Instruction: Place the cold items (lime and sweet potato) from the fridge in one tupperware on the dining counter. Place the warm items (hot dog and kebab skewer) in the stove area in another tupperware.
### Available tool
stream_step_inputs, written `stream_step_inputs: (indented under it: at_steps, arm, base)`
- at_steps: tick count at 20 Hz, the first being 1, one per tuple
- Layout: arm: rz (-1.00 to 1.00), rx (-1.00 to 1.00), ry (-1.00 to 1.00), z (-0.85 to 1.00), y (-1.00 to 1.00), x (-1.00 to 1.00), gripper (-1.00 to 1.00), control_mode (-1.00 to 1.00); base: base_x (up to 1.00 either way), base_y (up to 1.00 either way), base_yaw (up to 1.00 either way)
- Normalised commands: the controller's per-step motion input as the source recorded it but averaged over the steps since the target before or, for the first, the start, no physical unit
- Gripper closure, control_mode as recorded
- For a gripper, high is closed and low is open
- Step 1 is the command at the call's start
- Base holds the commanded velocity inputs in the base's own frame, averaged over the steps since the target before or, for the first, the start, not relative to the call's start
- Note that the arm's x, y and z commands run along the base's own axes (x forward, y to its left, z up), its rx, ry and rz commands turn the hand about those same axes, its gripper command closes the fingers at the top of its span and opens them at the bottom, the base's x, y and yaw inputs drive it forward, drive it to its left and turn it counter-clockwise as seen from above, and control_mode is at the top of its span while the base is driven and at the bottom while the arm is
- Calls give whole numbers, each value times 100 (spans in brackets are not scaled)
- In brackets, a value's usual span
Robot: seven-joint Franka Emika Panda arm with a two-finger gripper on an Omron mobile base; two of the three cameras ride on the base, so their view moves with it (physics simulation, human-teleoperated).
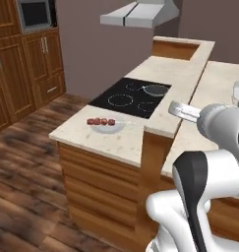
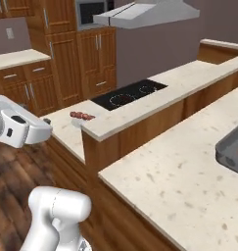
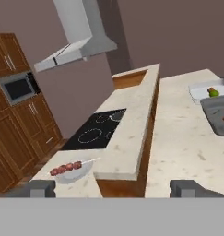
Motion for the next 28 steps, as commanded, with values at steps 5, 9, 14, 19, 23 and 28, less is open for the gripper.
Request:
stream_step_inputs:
  at_steps: [5, 9, 14, 19, 23, 28]
  arm:
    - [0, 0, 0, 0, 0, 0, -100, 100]
    - [0, 0, 0, 0, 0, 0, -100, 100]
    - [0, 0, 0, 0, 0, 0, -100, 100]
    - [0, 0, 0, 0, 0, 0, -100, 100]
    - [0, 0, 0, 0, 0, 0, -100, 100]
    - [0, 0, 0, 0, 0, 0, -100, 100]
  base:
    - [52, 100, -26]
    - [42, 100, -22]
    - [27, 82, -31]
    - [70, 6, -45]
    - [26, 21, -54]
    - [30, 54, -59]
